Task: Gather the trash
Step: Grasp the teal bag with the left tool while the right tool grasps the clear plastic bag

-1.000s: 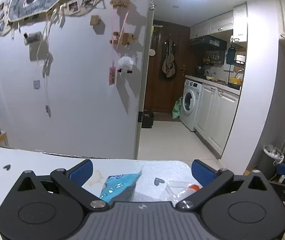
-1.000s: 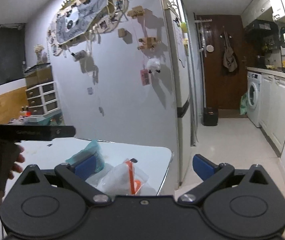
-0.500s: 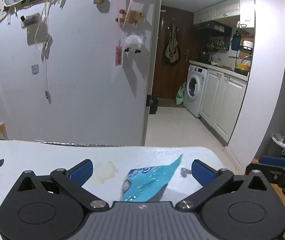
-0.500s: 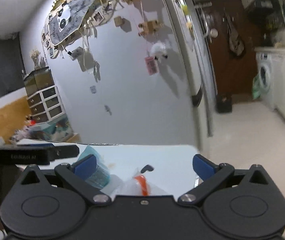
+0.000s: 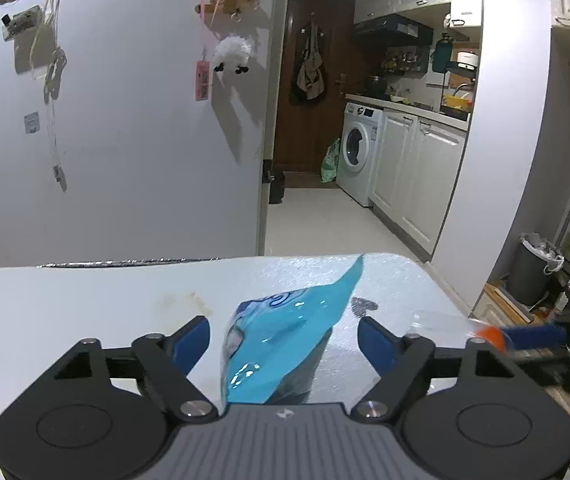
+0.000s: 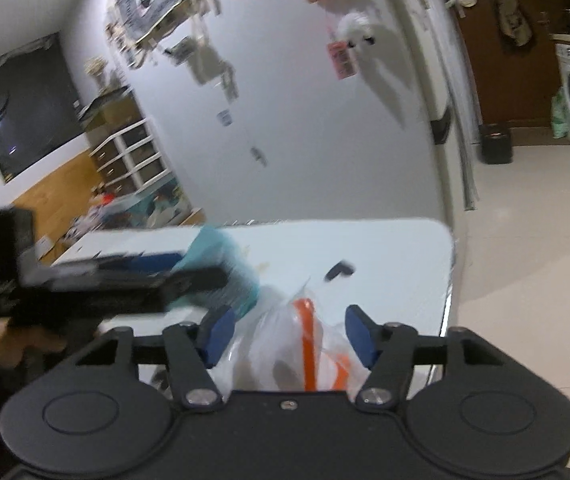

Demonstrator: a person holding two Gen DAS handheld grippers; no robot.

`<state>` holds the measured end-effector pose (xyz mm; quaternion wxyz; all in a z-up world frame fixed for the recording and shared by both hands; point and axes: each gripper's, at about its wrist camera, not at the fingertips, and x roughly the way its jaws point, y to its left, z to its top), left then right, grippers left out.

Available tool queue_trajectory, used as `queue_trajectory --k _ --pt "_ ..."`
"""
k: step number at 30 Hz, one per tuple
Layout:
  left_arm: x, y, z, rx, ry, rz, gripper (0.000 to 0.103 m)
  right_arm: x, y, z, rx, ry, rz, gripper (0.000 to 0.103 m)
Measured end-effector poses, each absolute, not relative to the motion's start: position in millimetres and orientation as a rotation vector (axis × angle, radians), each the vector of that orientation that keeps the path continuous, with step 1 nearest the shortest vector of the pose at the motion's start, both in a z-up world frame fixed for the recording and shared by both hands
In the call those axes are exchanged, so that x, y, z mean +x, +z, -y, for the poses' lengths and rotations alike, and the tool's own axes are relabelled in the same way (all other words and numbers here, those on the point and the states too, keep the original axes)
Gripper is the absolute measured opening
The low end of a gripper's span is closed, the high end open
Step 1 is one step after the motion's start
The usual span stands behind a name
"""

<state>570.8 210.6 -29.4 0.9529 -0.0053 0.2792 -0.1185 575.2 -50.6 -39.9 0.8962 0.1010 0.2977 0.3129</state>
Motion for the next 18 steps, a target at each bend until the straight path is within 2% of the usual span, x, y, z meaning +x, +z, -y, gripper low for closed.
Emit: queue_trajectory --k 14,18 --pt "581 -50 -217 -0.021 -0.256 -0.562 0.080 544 -53 55 0.360 0.743 -0.721 0.060" --pt "582 -52 -217 -0.024 -0.243 -0.547 0.073 556 -58 52 0.394 0.723 -0.722 0.054"
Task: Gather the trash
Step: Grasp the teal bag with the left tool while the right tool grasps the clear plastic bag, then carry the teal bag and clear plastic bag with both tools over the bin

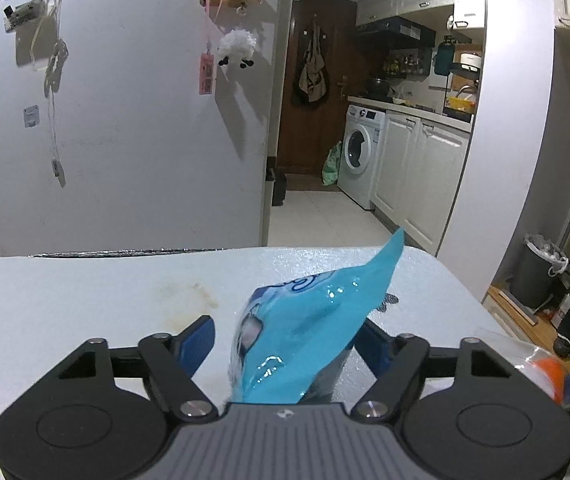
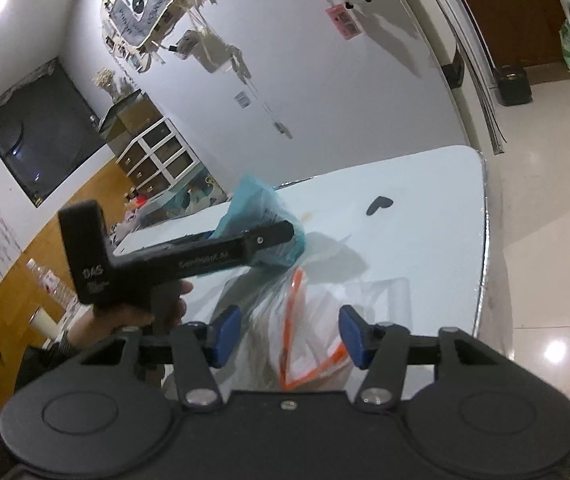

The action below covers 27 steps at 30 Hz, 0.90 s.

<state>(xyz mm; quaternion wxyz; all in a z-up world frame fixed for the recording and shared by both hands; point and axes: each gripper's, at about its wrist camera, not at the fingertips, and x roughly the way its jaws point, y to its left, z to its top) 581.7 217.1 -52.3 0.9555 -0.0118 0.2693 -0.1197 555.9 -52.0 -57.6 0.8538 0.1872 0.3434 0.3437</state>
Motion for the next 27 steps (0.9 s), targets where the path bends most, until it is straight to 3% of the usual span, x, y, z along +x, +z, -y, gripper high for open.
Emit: queue_trajectory --k 5,8,12,27 --pt "583 -54 -219 -0.036 -0.223 -0.548 0.061 566 -64 41 0.415 0.758 -0.734 0.050" --pt "584 -53 -223 -0.051 -0.216 -0.551 0.060 570 -67 36 0.415 0.764 -0.747 0.042" --pt "584 -52 -221 -0.040 -0.213 -0.560 0.054 569 -67 33 0.392 0.768 -0.774 0.022" --pt "563 -37 -210 -0.039 -0.200 -0.568 0.047 533 -50 42 0.307 0.712 -0.711 0.017"
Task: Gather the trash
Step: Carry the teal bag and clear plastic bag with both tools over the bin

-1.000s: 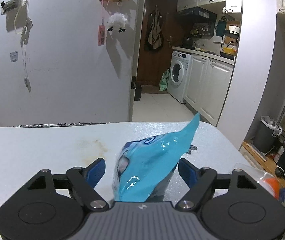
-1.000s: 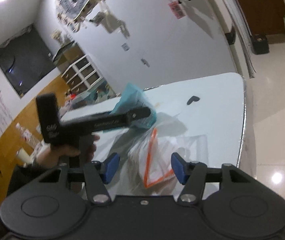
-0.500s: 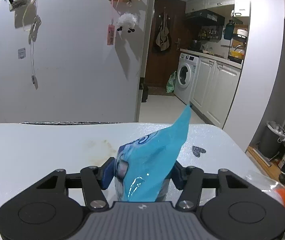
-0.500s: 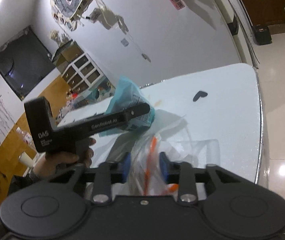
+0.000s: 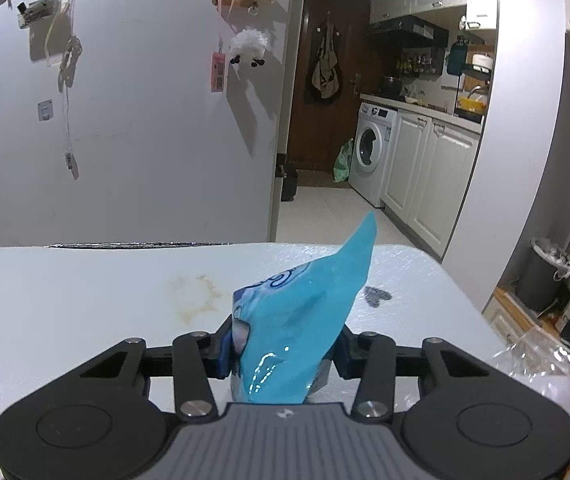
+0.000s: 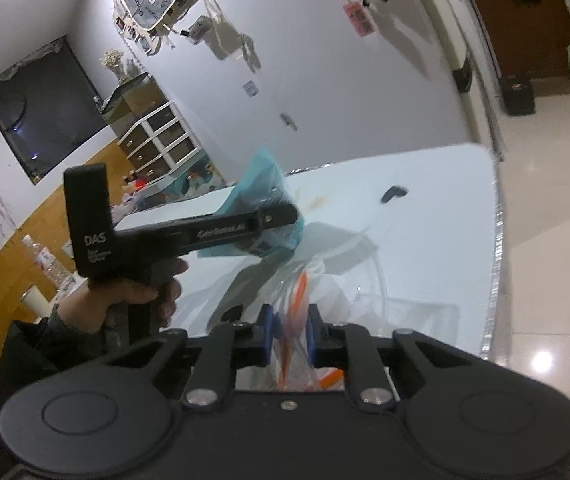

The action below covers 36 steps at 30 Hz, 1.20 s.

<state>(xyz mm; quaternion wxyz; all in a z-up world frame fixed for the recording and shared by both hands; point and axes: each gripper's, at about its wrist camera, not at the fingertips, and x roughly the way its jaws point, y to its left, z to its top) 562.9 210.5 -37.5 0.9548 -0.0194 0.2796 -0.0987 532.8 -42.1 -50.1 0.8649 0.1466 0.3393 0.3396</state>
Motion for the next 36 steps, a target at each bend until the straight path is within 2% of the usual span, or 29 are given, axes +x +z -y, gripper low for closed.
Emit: queue_trajectory --k 22,36 --pt "465 3 -186 -0.049 -0.140 -0.513 0.047 469 -8 89 0.150 0.555 -0.556 0.014" --pt "391 9 -137 -0.032 -0.162 -0.495 0.047 405 8 119 0.058 0.467 -0.467 0.014"
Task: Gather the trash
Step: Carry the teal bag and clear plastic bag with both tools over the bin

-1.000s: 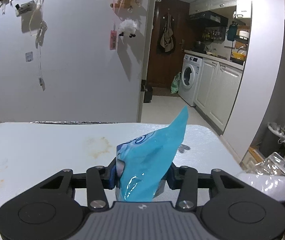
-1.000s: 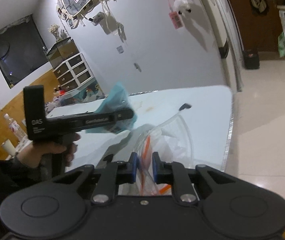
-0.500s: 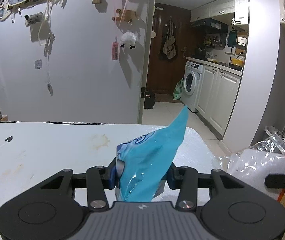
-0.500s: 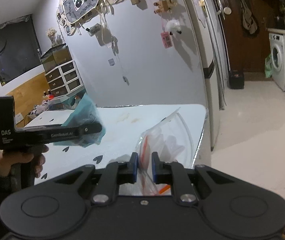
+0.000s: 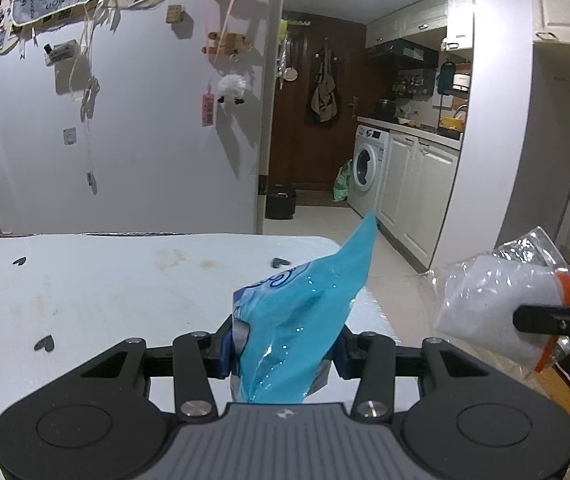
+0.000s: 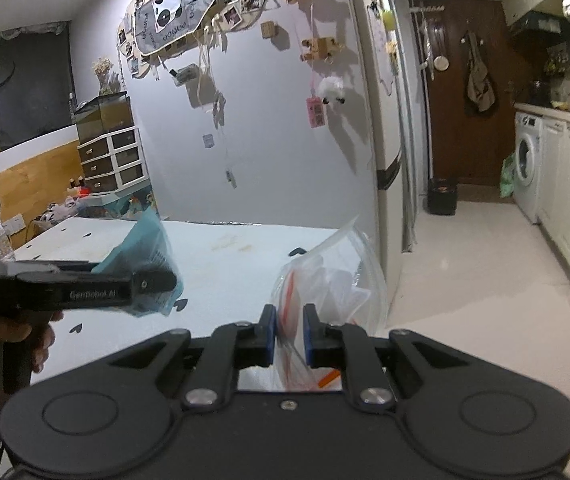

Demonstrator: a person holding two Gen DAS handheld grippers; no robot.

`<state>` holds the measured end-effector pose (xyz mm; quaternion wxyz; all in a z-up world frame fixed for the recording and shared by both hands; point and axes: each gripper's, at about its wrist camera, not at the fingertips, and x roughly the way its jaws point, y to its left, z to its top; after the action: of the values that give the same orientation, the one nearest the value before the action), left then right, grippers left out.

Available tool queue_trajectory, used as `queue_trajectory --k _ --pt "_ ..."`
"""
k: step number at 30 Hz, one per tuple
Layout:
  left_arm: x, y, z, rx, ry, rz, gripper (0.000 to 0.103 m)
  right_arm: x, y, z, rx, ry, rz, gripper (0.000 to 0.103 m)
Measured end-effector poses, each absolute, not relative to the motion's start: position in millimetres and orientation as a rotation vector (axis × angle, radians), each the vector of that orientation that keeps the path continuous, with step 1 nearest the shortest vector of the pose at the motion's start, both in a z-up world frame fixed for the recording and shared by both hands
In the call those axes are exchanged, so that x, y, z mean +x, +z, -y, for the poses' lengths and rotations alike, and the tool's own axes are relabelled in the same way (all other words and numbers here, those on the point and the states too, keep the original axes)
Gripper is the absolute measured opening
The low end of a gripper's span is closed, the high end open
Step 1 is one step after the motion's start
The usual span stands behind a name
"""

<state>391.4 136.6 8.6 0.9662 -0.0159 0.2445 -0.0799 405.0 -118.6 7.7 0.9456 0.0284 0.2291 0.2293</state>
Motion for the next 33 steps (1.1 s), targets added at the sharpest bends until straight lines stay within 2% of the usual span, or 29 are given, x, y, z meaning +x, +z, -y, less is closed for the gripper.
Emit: queue_trajectory --k 15,33 --pt "317 32 -58 0.025 -0.241 -0.406 0.047 339 20 176 0.022 0.347 -0.387 0.014" --pt "297 20 53 0.035 -0.396 -0.426 0.047 287 0 280 0.023 0.174 -0.390 0.014"
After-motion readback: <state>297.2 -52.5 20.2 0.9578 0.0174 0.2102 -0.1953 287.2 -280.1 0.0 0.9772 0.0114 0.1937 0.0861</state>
